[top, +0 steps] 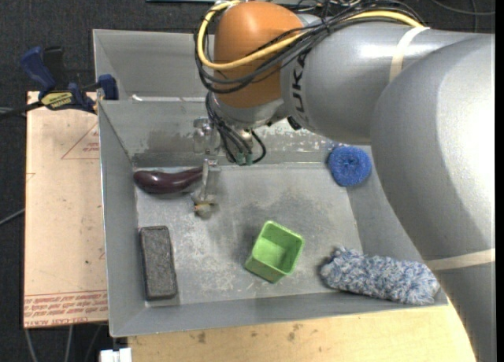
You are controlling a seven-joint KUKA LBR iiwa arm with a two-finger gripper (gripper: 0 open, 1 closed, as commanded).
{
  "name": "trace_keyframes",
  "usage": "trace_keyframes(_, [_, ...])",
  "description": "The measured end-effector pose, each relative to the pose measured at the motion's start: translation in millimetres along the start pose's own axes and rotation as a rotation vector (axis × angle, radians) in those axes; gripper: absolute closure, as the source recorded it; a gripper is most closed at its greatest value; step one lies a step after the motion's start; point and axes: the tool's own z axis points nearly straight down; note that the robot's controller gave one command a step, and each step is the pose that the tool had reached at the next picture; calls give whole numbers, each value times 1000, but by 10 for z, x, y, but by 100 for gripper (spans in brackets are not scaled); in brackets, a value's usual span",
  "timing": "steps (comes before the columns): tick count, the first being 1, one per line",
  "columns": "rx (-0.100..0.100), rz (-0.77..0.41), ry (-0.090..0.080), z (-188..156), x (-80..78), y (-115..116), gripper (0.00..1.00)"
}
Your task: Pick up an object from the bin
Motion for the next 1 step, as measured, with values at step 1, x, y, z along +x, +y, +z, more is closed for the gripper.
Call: trace_keyframes(1, [-1, 2, -6, -51, -11, -6, 0])
